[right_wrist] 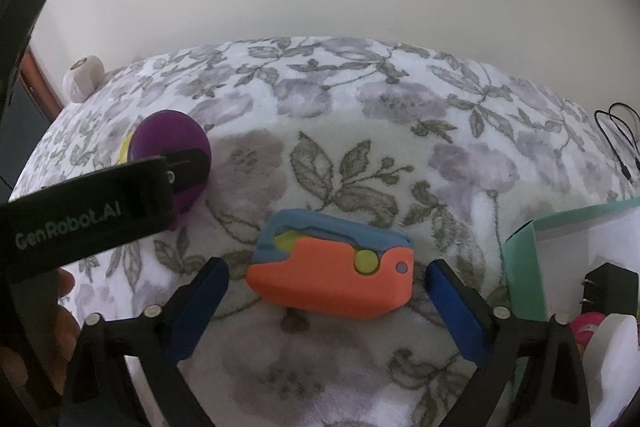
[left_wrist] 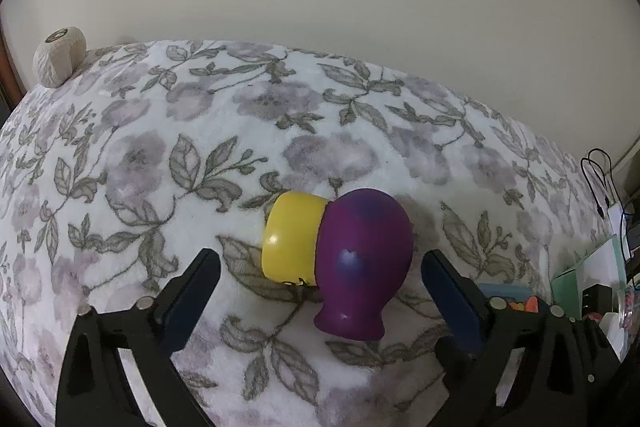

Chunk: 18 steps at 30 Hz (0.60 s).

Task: Organize rigid objects
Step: 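Grasp the purple-yellow toy head with the left tool while the right tool grasps the orange-blue toy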

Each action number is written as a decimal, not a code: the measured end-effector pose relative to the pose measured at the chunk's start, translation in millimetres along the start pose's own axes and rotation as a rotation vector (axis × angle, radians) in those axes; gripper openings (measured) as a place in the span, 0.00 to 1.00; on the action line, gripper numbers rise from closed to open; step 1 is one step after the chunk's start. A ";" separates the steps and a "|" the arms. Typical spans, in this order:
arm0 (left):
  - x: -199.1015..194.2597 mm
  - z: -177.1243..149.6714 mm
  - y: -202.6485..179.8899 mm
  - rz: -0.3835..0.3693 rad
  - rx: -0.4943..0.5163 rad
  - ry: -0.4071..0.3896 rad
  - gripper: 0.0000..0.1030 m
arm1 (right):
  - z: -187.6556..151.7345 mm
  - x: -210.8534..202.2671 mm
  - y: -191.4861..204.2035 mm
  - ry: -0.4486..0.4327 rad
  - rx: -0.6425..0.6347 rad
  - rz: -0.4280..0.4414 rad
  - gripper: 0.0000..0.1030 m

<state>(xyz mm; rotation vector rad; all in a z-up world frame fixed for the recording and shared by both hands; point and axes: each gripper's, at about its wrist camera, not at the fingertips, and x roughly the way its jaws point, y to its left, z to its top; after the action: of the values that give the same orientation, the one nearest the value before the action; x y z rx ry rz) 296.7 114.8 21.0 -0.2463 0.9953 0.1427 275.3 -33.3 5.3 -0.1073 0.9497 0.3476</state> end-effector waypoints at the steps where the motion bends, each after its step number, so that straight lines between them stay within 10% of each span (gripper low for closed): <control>1: 0.4 -0.2 -0.7 -0.005 0.003 0.003 0.84 | 0.1 -0.1 0.3 -0.001 -0.005 -0.010 0.89; 4: 5.2 -2.3 -4.5 -0.037 0.018 0.029 0.68 | 0.4 -1.9 -2.2 -0.007 0.003 -0.024 0.80; 18: -0.6 -6.3 -13.8 -0.009 0.053 0.003 0.67 | -3.4 -6.8 -5.8 -0.030 0.003 -0.021 0.74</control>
<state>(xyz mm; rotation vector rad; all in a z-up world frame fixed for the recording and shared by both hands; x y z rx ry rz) 294.5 99.7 20.1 -0.2031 0.9997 0.1075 270.9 -41.2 8.5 -0.1088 0.9190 0.3278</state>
